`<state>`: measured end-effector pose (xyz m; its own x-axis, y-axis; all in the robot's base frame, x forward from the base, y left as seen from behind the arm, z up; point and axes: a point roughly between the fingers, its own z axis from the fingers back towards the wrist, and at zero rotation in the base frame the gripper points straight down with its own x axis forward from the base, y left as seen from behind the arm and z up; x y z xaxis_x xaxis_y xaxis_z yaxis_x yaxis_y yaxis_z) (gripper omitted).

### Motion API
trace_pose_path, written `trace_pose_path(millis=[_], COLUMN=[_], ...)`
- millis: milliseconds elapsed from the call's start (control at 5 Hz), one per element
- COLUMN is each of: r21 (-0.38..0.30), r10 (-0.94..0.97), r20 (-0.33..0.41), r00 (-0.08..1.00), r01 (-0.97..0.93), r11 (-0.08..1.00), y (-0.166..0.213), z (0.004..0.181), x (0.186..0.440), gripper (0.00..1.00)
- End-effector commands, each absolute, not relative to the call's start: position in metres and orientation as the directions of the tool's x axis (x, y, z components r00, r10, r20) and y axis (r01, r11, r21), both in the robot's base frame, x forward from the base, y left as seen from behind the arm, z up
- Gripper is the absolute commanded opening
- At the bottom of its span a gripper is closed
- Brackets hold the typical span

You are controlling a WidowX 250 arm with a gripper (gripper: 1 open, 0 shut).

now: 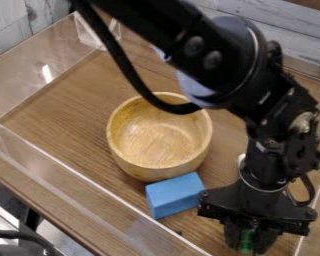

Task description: Put the green marker in the brown bowl

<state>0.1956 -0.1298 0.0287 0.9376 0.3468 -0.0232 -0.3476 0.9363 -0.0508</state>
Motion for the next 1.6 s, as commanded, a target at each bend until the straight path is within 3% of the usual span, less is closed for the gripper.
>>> trace_pose_path(millis=[0,200,600,800,1000,1400], r21=[-0.081,-0.074,-0.060,-0.052,-0.061,-0.071], r10=[0.334,0.316,0.248,0.194,0.204,0.228], r20=[0.009,0.009,0.045,0.063,0.077,0.106], r00=[0.942,0.949,0.968,0.979,0.976,0.968], r01=[-0.332,-0.315,-0.245,-0.191,-0.200,-0.222], r11=[0.940,0.946,0.968,0.980,0.978,0.973], y=[-0.133,-0.132,-0.123,-0.106,-0.081,-0.060], z=[0.048,0.058,0.120,0.153,0.175,0.170], x=[0.205,0.204,0.206,0.209,0.217,0.214], gripper=[0.00,0.00,0.00,0.00,0.00,0.00])
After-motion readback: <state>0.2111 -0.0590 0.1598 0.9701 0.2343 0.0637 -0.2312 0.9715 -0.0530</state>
